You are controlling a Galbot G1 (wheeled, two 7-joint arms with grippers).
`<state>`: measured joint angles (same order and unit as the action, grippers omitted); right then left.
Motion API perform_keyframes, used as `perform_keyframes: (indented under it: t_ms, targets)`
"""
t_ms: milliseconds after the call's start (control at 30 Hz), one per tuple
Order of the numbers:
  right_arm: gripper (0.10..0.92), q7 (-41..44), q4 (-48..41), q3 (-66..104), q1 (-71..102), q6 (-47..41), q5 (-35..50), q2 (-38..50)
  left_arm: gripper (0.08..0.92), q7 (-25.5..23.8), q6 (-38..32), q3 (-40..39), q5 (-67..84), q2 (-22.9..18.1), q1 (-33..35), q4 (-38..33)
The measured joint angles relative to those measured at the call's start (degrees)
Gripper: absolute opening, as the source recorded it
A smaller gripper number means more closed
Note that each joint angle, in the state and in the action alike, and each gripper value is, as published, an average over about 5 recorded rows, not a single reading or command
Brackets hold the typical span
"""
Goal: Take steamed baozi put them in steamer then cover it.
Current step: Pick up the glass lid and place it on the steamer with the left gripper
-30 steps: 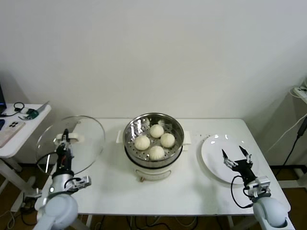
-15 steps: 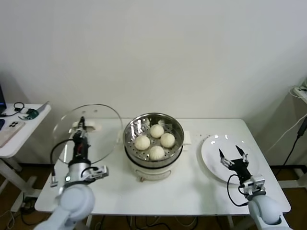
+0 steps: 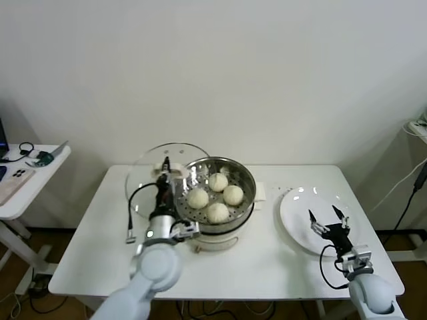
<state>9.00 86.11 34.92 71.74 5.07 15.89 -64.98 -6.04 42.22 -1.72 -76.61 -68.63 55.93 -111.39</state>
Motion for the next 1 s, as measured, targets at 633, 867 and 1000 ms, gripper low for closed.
perform_keyframes:
  t_ms: [633, 867, 1000]
  targets:
    - [0.823, 0.05, -0.54, 3.37, 1.42, 0.07, -0.9, -0.16, 0.142, -4.12, -0.02, -6.87, -3.98, -11.85, -5.88, 10.24]
    - [0.823, 0.14, -0.53, 3.74, 1.57, 0.24, -0.97, -0.21, 0.142, -4.71, -0.03, -7.59, -4.45, -13.35, -6.73, 12.62]
    - [0.823, 0.19, -0.53, 3.87, 1.61, 0.29, -0.99, -0.26, 0.142, -5.26, -0.02, -8.1, -4.71, -13.46, -7.29, 13.62]
